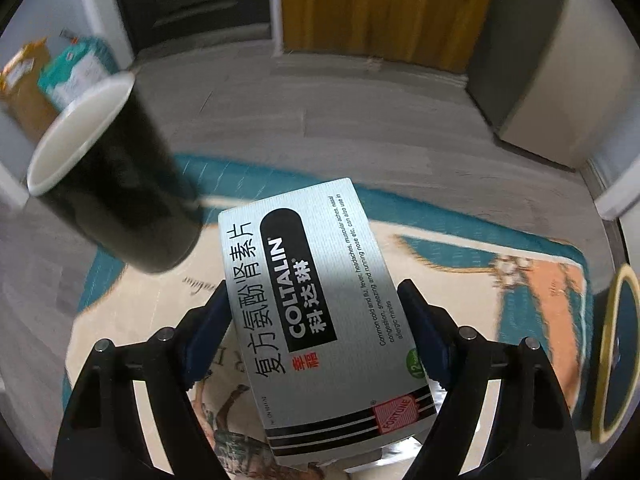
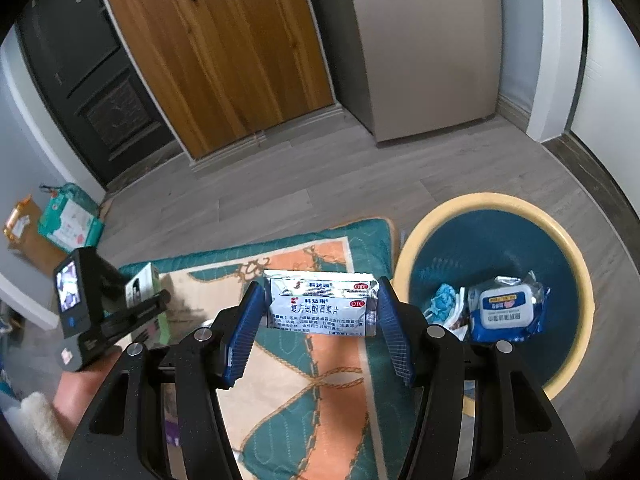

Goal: Collect trash
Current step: 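Carry the box and blister pack over the teal bin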

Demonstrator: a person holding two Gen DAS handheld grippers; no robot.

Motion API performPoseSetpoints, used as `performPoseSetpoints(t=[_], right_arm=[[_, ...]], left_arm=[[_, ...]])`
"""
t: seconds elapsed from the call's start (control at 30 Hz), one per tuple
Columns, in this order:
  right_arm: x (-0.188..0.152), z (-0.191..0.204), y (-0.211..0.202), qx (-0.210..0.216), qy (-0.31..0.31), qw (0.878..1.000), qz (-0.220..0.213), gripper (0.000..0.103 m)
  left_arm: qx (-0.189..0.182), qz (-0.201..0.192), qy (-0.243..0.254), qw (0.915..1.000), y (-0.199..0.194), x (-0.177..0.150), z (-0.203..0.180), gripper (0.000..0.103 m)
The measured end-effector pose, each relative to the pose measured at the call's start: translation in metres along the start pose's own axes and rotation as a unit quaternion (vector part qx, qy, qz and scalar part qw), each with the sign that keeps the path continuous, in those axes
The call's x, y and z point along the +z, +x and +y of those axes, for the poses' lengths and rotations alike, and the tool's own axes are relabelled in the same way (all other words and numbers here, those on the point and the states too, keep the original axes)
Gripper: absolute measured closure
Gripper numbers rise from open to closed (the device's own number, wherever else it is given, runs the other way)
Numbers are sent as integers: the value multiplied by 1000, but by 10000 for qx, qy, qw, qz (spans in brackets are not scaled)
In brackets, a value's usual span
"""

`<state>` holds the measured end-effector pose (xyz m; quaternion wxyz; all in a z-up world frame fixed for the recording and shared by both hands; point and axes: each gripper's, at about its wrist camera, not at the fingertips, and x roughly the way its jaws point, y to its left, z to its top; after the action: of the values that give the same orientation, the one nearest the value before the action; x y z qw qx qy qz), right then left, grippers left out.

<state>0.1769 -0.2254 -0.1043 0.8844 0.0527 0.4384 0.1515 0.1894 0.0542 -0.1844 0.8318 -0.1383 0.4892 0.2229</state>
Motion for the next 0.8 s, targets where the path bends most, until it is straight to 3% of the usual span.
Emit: performPoseSetpoints(t=[0.3,0.57,0.67,0.8], right_arm=[[13,-30,-11,-157,277,9993,-216,44],[20,-74,-23,-390,562,9969,-394,44],[19,-97,-28,-473,703,9955,-436,44],[17,-132,-30,-514,900,9940,-361,44]], left_arm=[[-450,-781,1096,9899,-42,3,-58,22],[-934,-1386,1906,9673,-45,0,-61,22],[-1164,-1451,2112,9596,-51,-5,-79,22],[-1452,-1563,2551,9431,-63,-19,-112,22]])
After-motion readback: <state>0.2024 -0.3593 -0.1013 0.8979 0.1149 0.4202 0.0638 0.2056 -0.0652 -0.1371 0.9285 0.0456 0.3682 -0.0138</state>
